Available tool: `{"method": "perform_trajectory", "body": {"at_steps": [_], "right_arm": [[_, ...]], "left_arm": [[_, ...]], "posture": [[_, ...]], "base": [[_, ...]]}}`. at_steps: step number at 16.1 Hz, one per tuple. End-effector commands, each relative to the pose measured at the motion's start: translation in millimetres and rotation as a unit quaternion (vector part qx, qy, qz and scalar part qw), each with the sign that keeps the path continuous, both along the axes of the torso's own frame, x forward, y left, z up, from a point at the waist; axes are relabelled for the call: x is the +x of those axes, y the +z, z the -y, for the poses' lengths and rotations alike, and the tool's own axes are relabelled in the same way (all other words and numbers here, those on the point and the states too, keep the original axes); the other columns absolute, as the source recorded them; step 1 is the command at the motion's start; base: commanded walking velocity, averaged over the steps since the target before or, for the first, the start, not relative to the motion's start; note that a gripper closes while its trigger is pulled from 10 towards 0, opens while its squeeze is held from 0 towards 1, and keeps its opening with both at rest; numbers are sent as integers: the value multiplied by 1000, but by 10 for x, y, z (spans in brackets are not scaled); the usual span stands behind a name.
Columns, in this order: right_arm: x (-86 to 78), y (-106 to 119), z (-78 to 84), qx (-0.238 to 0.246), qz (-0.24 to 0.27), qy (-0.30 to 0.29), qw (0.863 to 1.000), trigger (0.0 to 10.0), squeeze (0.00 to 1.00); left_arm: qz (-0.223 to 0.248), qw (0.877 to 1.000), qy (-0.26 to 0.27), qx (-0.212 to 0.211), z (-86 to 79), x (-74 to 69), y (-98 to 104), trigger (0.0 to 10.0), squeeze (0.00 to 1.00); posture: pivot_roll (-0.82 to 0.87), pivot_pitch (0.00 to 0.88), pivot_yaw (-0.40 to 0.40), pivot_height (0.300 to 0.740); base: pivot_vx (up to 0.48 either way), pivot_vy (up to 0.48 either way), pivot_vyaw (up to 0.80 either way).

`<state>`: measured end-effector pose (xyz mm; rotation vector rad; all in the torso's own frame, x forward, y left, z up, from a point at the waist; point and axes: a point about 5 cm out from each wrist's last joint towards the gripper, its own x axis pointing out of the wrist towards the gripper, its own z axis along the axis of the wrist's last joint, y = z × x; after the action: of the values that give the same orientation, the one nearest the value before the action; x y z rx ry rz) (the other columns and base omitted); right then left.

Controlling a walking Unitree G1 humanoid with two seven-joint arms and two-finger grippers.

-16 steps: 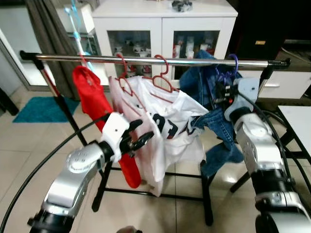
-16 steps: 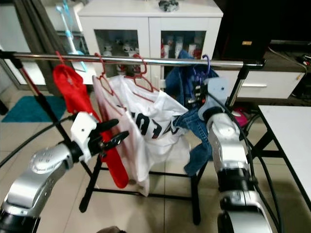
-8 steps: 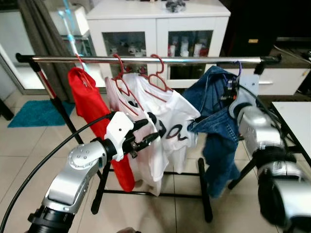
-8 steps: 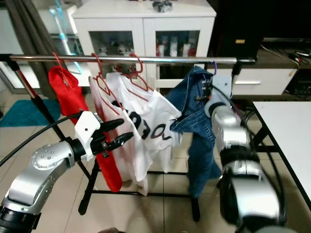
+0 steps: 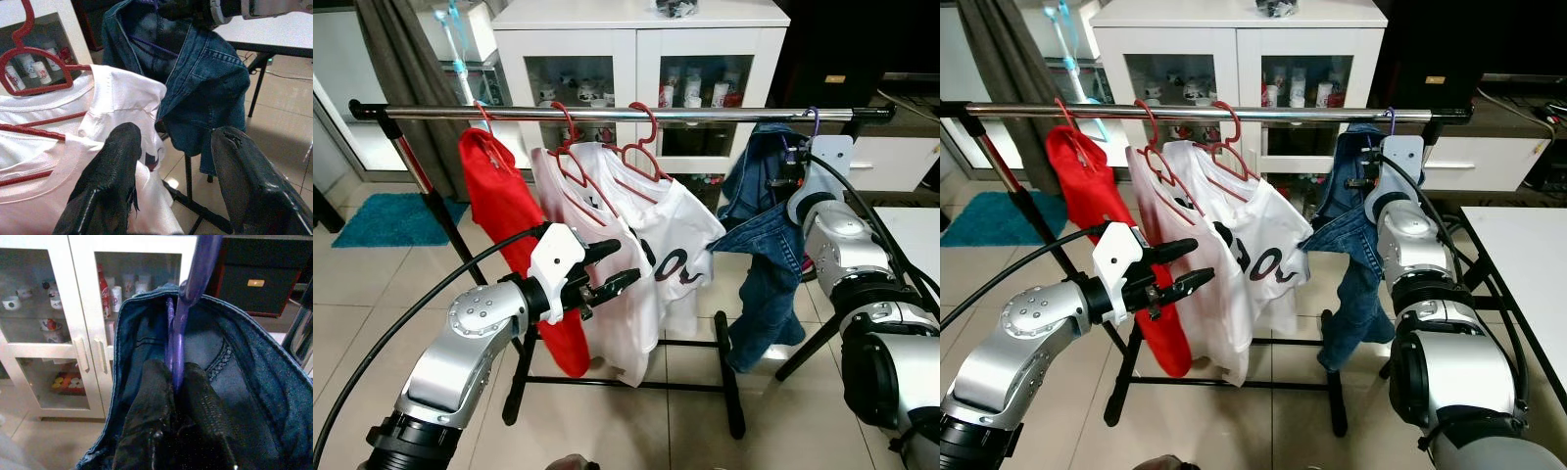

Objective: Hang hanger

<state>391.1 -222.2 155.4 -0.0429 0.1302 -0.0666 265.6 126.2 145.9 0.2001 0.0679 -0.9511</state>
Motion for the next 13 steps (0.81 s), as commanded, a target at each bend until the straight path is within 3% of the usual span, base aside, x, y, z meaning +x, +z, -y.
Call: {"method": "perform_trajectory", "body": {"at_steps": [1, 3, 6, 10, 13], "right_arm": [[68, 187, -19, 1, 30, 2, 1000, 10000, 0], [113, 314, 9, -1, 40, -5, 999, 10000, 0], [130, 337, 68, -9, 16, -27, 999, 10000, 0], [117, 290, 152, 6, -29, -50, 998, 10000, 0], [62, 130, 196, -4, -75, -61, 995, 10000, 0]], "left_arm": [[8, 1000, -13, 0, 12, -19, 45, 10000, 0], [8, 1000, -29, -3, 43, -35, 68, 10000, 0], [3, 999, -40, 2, 47, -89, 68, 10000, 0], [6, 999, -53, -2, 52, -180, 148, 10000, 0], [10, 997, -81, -13, 86, -328, 328, 10000, 0]], "posture": [[-13, 0, 53, 740], [-9, 0, 52, 740], [5, 0, 50, 740], [43, 0, 36, 740], [112, 0, 25, 740]], "base": [[0, 0, 0], [0, 0, 0], [0, 0, 0], [0, 0, 0], [0, 0, 0]]}}
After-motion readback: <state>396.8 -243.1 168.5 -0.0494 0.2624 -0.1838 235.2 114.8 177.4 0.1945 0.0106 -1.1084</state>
